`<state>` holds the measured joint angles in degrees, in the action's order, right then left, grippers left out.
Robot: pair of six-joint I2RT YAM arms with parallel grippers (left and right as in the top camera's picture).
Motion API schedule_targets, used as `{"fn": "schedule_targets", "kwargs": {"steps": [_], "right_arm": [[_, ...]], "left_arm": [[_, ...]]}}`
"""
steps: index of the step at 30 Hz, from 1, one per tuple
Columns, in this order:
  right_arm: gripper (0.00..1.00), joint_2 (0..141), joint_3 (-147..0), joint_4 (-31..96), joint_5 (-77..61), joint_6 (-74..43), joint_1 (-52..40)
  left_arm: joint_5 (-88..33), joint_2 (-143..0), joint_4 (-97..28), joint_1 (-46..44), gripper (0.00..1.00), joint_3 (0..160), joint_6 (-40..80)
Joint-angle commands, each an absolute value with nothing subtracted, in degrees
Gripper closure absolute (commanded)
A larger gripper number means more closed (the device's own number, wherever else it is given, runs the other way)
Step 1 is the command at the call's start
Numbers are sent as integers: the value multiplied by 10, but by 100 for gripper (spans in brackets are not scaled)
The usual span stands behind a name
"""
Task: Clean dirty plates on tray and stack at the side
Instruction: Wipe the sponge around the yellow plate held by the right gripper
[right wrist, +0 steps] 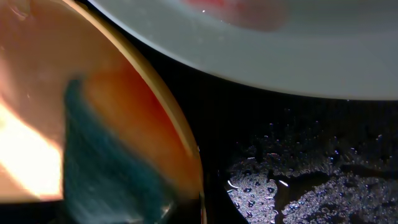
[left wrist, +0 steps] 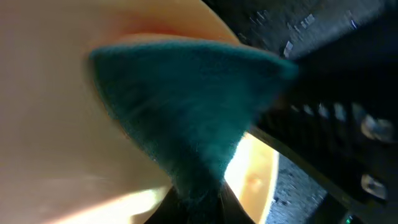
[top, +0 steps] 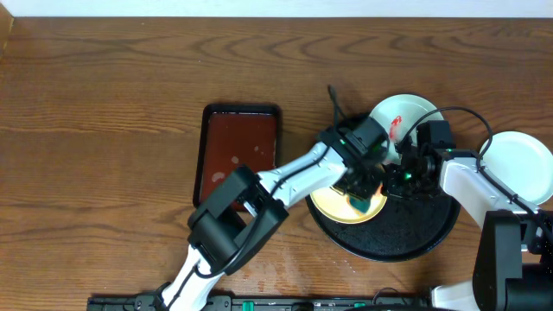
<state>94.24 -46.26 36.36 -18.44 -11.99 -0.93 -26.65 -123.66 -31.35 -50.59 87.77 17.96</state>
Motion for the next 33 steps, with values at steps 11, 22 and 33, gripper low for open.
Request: {"fn": "schedule_targets", "kwargs": {"steps": [11,22,33], "right_arm": [[99,953,-460,364,-120,-121,-5],[99,953,-460,364,-121,-121,-5],[99,953,-460,364,-120,-121,-5]], "left_arm": [[116,-1249,-467,-420,92,891,186],[170,-1249,-412,-429,93,892,160],[90,-1249,-309,-456,92,892,-36]]}}
